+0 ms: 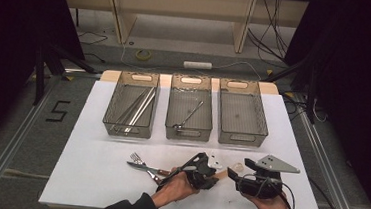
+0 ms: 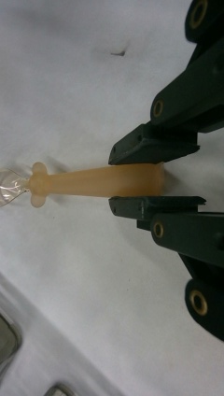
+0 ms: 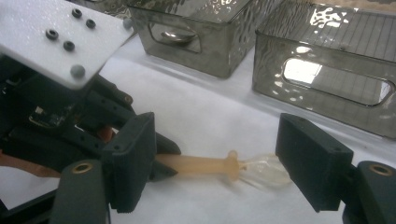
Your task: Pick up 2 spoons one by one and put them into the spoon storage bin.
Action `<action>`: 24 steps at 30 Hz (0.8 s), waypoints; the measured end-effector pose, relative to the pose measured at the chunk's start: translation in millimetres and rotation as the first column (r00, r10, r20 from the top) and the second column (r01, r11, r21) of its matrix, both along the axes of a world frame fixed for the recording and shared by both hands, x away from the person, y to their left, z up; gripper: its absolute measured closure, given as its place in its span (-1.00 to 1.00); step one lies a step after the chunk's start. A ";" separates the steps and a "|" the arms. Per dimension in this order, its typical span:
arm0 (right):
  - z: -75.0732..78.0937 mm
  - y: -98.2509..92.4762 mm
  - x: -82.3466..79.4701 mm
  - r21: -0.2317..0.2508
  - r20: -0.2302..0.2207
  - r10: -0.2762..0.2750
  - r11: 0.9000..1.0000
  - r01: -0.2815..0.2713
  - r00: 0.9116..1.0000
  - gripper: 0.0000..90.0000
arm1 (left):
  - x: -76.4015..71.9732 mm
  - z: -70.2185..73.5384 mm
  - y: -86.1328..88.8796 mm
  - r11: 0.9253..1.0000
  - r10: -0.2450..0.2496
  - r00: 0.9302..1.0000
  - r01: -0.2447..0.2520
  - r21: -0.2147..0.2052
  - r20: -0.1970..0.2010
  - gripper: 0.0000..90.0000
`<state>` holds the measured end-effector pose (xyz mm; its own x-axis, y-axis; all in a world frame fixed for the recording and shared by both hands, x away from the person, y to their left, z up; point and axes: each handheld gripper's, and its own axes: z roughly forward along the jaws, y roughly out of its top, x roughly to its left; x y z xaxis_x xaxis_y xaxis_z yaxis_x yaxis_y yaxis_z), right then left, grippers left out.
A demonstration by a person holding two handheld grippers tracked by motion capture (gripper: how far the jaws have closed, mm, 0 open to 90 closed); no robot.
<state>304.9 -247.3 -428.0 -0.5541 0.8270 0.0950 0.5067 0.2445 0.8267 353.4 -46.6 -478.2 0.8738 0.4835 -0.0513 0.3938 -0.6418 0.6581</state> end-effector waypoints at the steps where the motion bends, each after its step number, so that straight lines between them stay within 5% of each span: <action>1: 0.1 -0.1 -0.1 0.002 0.000 -0.002 1.000 0.002 1.000 -0.34 | 1.2 1.0 1.6 1.000 -0.001 1.000 0.001 -0.003 0.001 0.63; 9: -0.3 -1.3 0.2 0.005 0.006 -0.007 1.000 0.007 1.000 -0.34 | 5.4 17.8 17.4 0.999 -0.001 1.000 0.002 -0.035 0.014 0.63; 24: 2.0 -0.3 -2.1 0.032 0.023 0.017 0.999 -0.017 1.000 -0.34 | 18.2 48.7 62.3 0.991 0.072 0.996 -0.067 -0.113 0.043 0.63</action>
<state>302.8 -247.6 -426.0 -0.5703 0.8142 0.1084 0.4833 0.2260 0.8458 371.6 15.7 -429.5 0.8411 0.5365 -0.0679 0.4017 -0.5358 0.7427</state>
